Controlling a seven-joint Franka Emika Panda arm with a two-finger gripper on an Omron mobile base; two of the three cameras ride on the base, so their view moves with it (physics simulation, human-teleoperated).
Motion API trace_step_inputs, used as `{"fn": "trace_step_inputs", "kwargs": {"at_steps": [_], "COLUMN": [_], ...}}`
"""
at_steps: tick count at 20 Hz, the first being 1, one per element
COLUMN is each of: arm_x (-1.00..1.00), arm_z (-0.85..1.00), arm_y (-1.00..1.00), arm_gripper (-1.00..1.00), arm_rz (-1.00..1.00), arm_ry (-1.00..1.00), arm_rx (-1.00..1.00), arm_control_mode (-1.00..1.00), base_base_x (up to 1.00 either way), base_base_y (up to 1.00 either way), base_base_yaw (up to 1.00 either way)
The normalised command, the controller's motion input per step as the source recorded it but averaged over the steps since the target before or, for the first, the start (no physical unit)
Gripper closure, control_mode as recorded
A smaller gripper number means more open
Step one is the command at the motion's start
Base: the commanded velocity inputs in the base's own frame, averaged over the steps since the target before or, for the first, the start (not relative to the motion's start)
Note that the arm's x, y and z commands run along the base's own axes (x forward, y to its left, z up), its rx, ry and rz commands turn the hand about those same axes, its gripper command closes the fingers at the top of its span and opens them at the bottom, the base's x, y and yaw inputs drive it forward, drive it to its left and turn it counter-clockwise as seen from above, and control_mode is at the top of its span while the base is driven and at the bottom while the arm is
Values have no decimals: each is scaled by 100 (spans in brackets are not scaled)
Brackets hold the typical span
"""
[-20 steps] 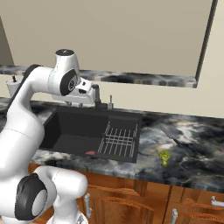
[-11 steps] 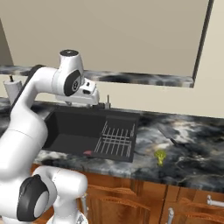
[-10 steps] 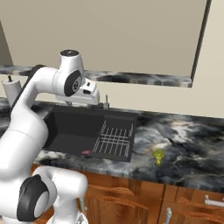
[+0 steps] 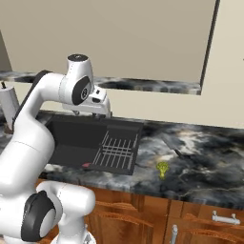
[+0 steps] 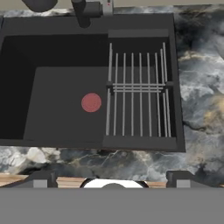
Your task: Turn on the sink faucet. Then move the broccoli from the counter to the sink. Turn off the sink. Move the vegetable from the sink to the pot next to the stove. Finally move the pot to the rear left burner.
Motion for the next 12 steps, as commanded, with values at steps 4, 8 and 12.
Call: {"fn": "trace_step_inputs", "kwargs": {"at_steps": [4,8,12], "arm_x": [0,0,0], "arm_z": [0,0,0], "arm_y": [0,0,0], "arm_gripper": [-100,-100,-100], "arm_rz": [0,0,0], "arm_ry": [0,0,0], "arm_rx": [0,0,0], "arm_control_mode": [100,100,100], "base_base_x": [23,22,26], "base_base_y": [-32,-38,-32], "base_base_yaw": [0,0,0]}}
